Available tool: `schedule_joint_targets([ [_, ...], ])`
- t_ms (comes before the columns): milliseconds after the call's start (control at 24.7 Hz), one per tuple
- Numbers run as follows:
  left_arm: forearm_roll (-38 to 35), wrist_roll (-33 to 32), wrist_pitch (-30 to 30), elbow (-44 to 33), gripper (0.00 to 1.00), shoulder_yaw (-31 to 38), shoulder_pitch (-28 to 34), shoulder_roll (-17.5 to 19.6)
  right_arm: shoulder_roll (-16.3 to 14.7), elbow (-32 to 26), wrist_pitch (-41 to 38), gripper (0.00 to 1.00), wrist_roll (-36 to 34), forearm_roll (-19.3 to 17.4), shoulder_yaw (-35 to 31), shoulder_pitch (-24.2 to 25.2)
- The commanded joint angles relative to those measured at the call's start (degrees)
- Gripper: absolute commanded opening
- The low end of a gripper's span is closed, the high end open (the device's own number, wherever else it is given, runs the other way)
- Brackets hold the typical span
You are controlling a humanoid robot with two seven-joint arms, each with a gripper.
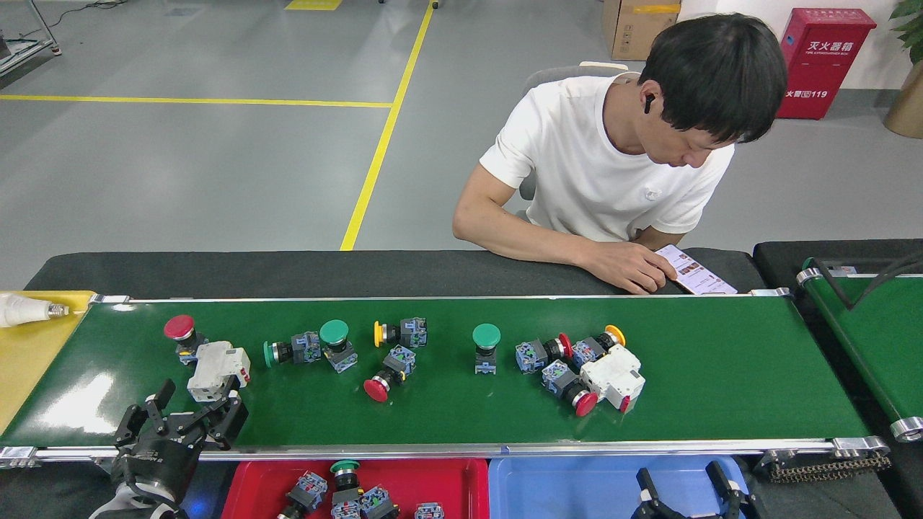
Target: Pick switch part from conveyor to tray
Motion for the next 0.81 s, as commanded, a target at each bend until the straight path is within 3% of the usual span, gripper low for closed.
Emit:
schedule_joint_targets([
  [0,-0.10,0.63,0.49,1.79,1.00,-0.62,-1.81,0.94,0.07,1.12,0.04,0.99,3.55,1.44,1.24,-3.47],
  [243,-0.27,1.07,1.90,11.28,0.96,-0.89,-8.58,2.70,-2.57,10.00,-0.23,0.99,5.13,1.97,8.44,-13.84],
  [364,-0.01,2.65,2.43,16.73,0.74,-4.05,-11.39,5.95,-2.92,13.34,0.04,0.97,5.13,2.06,11.70,-17.71],
  [404,0.08,3.62,2.34,17.70,0.62,-4.49,-11.65,6.56,-2.92,13.51,0.04,0.97,5.13,2.06,11.87,-18.15],
  [445,-0.01,4.59,2.43,18.84,0.37,-4.75,-11.92,7.18,-2.92,13.69,-0.05,0.97,5.13,2.14,12.14,-18.59],
  [526,-0.01,5.03,1.90,19.54,0.17,-5.02,-12.09,7.44,-2.65,15.27,0.04,0.97,5.13,2.14,13.81,-19.55],
  [566,0.17,5.03,1.72,19.54,0.11,-5.28,-12.09,7.53,-2.48,16.50,0.13,0.96,5.13,2.14,14.86,-20.43],
  [728,1.40,5.03,1.46,18.93,0.08,-5.28,-11.83,7.36,-1.25,19.23,1.62,0.93,5.13,2.14,15.83,-22.28],
  [768,1.75,5.03,1.46,18.14,0.08,-5.28,-11.74,7.18,-0.98,19.75,1.62,0.86,5.04,2.14,15.83,-22.54],
])
